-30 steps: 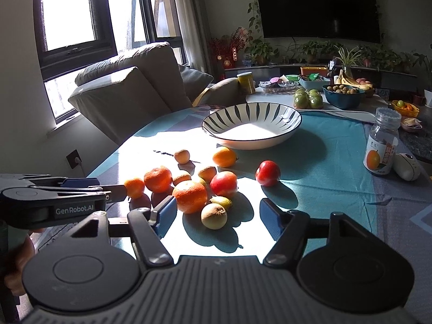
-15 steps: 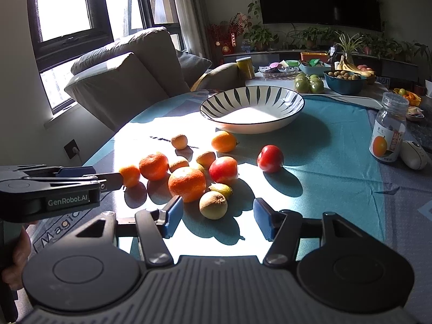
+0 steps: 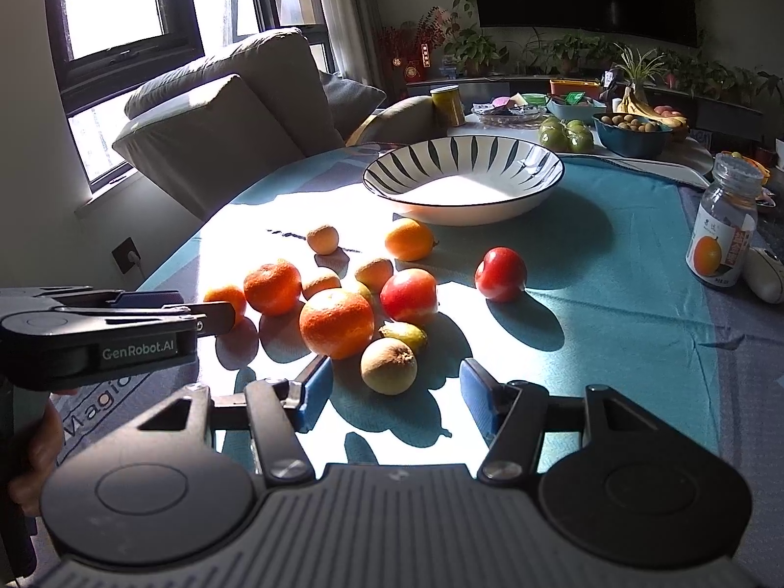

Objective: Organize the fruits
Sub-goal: 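Move both tools toward the scattered fruits on the table, then grasp an orange with the left tool while the right tool grasps a kiwi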

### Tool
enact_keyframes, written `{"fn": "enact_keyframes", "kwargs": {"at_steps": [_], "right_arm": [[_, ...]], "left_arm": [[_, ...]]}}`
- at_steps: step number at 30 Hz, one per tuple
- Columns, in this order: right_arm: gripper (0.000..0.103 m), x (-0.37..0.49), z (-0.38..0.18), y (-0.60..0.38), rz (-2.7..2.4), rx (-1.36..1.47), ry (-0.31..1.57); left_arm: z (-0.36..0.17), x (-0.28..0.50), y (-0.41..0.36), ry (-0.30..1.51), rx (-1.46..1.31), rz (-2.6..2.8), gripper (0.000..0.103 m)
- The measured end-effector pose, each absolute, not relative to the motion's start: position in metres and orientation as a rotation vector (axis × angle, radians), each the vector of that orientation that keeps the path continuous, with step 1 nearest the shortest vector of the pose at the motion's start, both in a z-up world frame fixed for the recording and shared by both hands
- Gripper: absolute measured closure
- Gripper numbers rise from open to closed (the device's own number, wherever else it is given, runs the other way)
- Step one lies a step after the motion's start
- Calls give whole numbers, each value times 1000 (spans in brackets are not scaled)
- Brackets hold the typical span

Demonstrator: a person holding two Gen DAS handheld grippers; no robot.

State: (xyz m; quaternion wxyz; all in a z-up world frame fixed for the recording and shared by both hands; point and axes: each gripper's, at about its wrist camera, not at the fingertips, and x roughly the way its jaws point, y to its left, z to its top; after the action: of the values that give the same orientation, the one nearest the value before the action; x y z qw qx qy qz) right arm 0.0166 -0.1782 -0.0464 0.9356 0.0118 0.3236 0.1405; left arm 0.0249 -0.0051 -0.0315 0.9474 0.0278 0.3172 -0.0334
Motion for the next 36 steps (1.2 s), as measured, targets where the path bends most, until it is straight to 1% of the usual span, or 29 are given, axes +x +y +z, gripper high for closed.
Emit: {"fn": "enact_keyframes", "kwargs": {"at_steps": [9,11,13,14,20,27,36], "right_arm": [[21,22,-50,-172,293,-3,654],[21,22,-49,-171,299,-9,650],[21,22,-49,-171,300,-6,650],[21,22,-49,-172,302,-3,650],[21,18,-45,-175,313,18,644],[21,19,-29,-181,311,27,585],[21,60,-8,-199,268,70,521]], "left_arm": [[-40,36,-5,666,47,-72,61],[-41,37,-6,663,46,-77,64],[-42,38,-5,660,39,-90,73],[-42,39,-5,658,32,-95,74],[-41,36,-5,633,39,-107,74],[-22,30,-10,583,34,-134,74],[1,56,-41,520,70,-229,74]]}}
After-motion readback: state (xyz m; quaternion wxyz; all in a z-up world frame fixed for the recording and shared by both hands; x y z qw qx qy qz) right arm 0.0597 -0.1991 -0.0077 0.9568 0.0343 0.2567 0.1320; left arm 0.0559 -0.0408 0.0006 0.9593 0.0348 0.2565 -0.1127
